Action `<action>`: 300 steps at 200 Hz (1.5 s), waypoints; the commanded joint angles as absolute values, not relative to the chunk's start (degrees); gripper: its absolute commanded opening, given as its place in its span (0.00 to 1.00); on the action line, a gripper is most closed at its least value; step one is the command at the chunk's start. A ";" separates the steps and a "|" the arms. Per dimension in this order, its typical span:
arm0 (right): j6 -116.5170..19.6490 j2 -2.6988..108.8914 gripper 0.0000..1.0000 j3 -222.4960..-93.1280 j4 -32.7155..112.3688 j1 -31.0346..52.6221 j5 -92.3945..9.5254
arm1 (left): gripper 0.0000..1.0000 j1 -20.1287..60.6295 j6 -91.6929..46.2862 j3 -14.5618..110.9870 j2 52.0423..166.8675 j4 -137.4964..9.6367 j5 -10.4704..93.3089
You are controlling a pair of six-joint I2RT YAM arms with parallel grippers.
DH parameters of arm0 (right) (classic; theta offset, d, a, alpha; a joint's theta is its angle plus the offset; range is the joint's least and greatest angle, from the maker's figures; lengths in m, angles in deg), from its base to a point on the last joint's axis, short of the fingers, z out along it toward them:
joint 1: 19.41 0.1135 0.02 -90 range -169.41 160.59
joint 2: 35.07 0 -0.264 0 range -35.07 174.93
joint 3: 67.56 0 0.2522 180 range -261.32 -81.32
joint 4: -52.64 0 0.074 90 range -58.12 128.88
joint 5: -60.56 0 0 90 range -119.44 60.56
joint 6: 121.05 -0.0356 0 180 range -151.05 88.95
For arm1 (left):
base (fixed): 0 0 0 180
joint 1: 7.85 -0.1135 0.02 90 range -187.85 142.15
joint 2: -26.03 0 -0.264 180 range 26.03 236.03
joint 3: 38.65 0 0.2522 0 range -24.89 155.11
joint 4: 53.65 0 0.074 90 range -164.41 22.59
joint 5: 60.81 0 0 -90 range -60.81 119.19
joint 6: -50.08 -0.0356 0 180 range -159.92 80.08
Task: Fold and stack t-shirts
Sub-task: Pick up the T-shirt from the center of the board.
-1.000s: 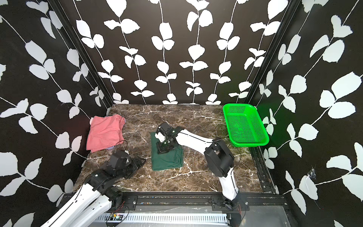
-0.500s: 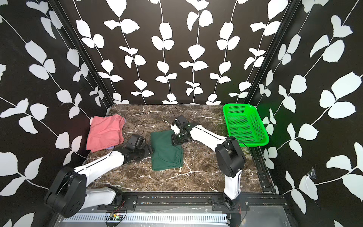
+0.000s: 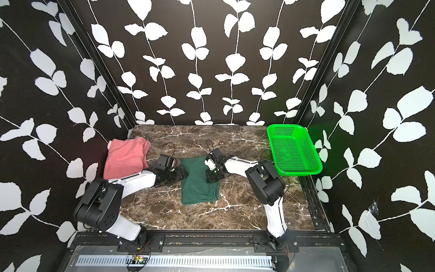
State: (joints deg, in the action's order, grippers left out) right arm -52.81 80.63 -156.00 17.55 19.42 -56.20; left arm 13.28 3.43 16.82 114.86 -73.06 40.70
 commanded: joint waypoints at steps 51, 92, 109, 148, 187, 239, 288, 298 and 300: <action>-49.40 87.38 0.00 -158.17 10.53 19.50 -53.26 | 0.78 13.24 0.17 14.21 117.79 -70.47 53.16; -49.36 88.85 0.00 -159.15 10.23 19.51 -53.07 | 0.79 13.25 -2.91 11.14 109.17 -80.09 54.59; -49.60 89.12 0.00 -159.26 10.30 19.46 -52.88 | 0.80 13.29 -1.44 7.41 106.51 -76.81 56.91; -50.59 90.59 0.00 -160.37 10.47 19.52 -53.62 | 0.79 13.25 5.86 2.39 114.30 -59.24 60.55; -51.18 89.70 0.00 -159.76 10.37 19.53 -53.43 | 0.76 13.24 9.17 4.98 120.05 -52.40 58.29; -51.11 88.43 0.00 -157.09 10.80 19.54 -52.53 | 0.10 13.25 4.22 11.46 120.32 -61.51 58.54; -51.27 89.20 0.00 -156.93 11.37 19.52 -53.33 | 0.00 13.25 2.71 11.50 116.79 -68.95 55.94; -51.23 89.16 0.00 -157.05 11.34 19.52 -53.44 | 0.00 13.20 1.52 12.60 115.31 -72.00 54.82; -51.21 89.13 0.00 -157.12 11.32 19.53 -53.56 | 0.00 13.19 1.20 12.96 115.08 -72.75 54.60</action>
